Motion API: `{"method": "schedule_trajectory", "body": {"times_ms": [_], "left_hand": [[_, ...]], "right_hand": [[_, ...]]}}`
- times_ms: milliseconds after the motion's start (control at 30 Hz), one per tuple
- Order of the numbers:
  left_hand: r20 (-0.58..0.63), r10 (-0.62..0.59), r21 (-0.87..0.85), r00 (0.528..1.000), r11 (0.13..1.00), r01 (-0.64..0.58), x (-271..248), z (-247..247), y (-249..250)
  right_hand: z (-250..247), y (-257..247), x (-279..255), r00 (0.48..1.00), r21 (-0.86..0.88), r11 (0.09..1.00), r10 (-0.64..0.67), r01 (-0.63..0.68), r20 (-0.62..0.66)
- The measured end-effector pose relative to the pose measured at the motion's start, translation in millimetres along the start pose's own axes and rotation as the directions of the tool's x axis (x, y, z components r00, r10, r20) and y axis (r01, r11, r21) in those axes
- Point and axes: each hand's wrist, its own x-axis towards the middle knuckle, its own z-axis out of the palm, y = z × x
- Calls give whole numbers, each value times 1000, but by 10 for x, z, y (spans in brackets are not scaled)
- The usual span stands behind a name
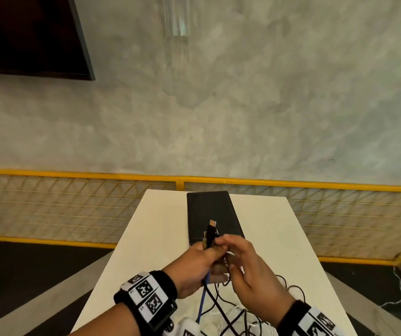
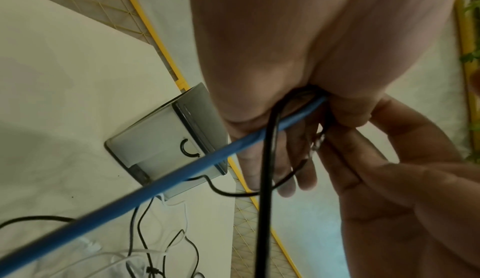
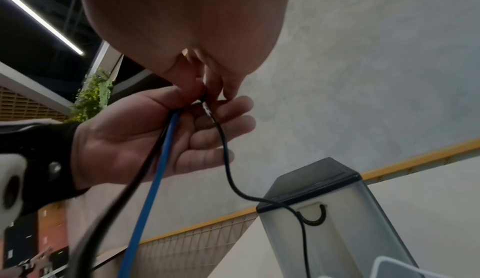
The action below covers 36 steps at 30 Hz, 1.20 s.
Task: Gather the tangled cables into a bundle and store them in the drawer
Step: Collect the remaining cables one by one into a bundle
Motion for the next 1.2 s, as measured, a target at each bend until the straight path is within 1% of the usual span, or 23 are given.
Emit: {"method": "schedule_trajectory", "body": {"times_ms": [233,267,300,367,433,467,500,533,567,600,633,700,767,833,933,967,1000,1033,1067,1100,1133,1167,1200], "left_hand": [[-35,55,68,998,996,-53,-66,-20,-40],[-32,63,66,997,996,-61,-70,-24,-46],[-43,73,60,996,996,-70,-65,-31,-47],[-95,93,36,991,995,-90,-69,-37,-22],[-150,121,13,981,993,-121,-62,-52,3],[-169,135,2,976,991,-137,-60,-63,7],[-176,144,-11,974,989,-148,-68,-74,5],[-178,148,-22,973,988,-155,-81,-75,8],[-179,141,-32,974,988,-149,-99,-71,-5],[-176,121,-49,977,990,-131,-116,-54,-20],[-175,90,-66,980,993,-103,-131,-40,-55],[-177,30,-49,984,998,-39,-164,-28,-162],[-186,-35,28,982,999,41,-209,-47,-276],[-200,-132,93,971,984,153,-284,-124,-397],[-249,-314,70,916,938,341,-461,-281,-454],[-262,-361,106,895,911,399,-525,-297,-439],[-294,-359,263,886,861,436,-585,-310,-430],[-392,-260,452,882,781,431,-681,-357,-416],[-422,-162,611,892,676,412,-753,-391,-355],[-408,-86,688,909,625,368,-793,-414,-309],[-348,-69,671,935,679,300,-781,-453,-312],[-284,-107,546,953,799,253,-742,-428,-268],[-247,-130,358,960,908,215,-715,-393,-205]], "right_hand": [[122,-92,-1,999,106,994,-24,28,-43],[129,-92,-7,999,148,989,7,-2,-34],[132,-94,-12,998,199,979,51,-42,-40],[175,9,-52,963,204,964,209,-173,-170],[220,196,-100,877,175,913,404,-369,-261],[260,236,-118,791,220,814,577,-538,-201],[314,271,-112,684,319,656,729,-685,-30],[377,278,-87,545,371,455,817,-810,189],[438,281,-88,418,417,252,827,-873,376],[489,267,-68,363,482,100,791,-871,493],[520,232,-22,343,558,-23,768,-829,541],[529,213,86,382,701,-159,745,-695,547],[462,291,222,418,758,-172,747,-629,516],[376,430,358,388,767,-129,802,-629,453],[294,656,509,331,790,-89,875,-606,352],[265,711,538,315,809,-96,889,-579,331],[255,778,552,295,827,-113,900,-551,320],[250,823,552,274,835,-133,907,-534,319],[260,863,532,270,833,-135,908,-536,320],[295,870,508,269,834,-146,905,-532,330],[335,873,477,271,831,-149,902,-536,336],[382,849,441,277,826,-149,897,-543,345],[442,826,397,290,819,-146,889,-554,355]]}}
